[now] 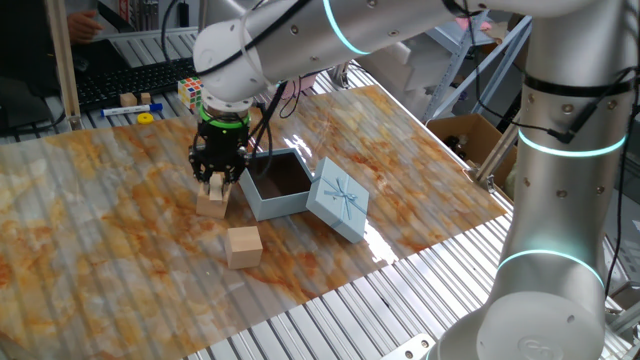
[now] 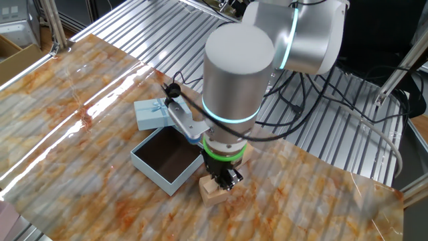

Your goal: Take everything out of the gift box

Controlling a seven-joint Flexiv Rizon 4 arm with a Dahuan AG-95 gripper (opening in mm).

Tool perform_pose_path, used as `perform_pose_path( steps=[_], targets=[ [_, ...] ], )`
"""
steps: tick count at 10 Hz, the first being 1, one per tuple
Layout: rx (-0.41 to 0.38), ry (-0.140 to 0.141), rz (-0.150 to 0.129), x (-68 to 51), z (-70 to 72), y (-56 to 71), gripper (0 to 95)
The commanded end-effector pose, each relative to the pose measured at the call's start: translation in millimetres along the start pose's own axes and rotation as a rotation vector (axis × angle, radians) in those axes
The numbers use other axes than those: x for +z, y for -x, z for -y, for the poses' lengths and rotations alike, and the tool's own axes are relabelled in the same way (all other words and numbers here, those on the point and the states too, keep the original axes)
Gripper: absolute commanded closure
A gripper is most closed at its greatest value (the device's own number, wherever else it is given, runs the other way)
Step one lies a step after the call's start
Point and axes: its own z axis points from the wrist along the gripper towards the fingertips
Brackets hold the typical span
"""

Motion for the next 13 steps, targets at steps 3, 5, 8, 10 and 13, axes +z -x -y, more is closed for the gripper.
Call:
perform_pose_path(
  steps=[3,5,8,10,13],
  targets=[
    [0.007,-0.005,-0.023,-3.4,1.6,-1.5,0.0],
    [-0.006,-0.008,-0.024,-8.3,3.3,-3.0,19.0],
    [-0.008,-0.017,-0.021,-13.6,4.9,-3.6,19.0],
    [-0.021,-0.024,-0.021,-20.1,7.1,-4.0,19.0],
    [-0.030,-0.044,-0.032,-31.9,12.1,-5.7,19.0]
  ],
)
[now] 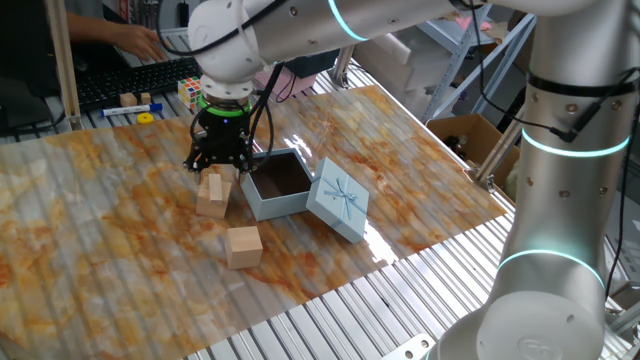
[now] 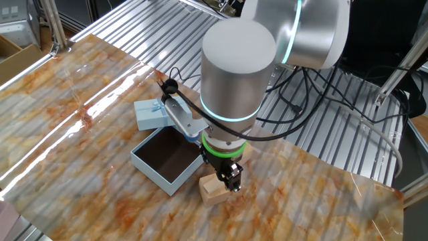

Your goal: Take everything out of the gift box

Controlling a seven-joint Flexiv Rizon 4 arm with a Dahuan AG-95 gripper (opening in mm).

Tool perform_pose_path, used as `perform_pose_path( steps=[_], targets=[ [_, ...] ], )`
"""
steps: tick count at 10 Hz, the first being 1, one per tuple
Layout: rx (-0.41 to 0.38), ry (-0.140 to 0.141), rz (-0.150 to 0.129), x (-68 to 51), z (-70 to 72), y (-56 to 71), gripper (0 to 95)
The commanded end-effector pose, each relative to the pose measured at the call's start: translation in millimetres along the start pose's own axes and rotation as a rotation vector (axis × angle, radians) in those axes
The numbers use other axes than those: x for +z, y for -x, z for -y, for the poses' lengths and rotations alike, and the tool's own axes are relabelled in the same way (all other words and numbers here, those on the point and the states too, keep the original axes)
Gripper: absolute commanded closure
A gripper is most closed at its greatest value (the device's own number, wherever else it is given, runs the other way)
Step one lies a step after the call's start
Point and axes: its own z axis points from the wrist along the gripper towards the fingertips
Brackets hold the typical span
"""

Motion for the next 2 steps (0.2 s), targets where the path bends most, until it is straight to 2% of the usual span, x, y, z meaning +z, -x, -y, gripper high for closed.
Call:
perform_pose_path(
  steps=[1,2],
  targets=[
    [-0.002,-0.009,-0.013,-3.9,1.0,-0.7,19.0],
    [-0.002,-0.014,-0.012,-4.4,1.3,-0.8,19.0]
  ],
)
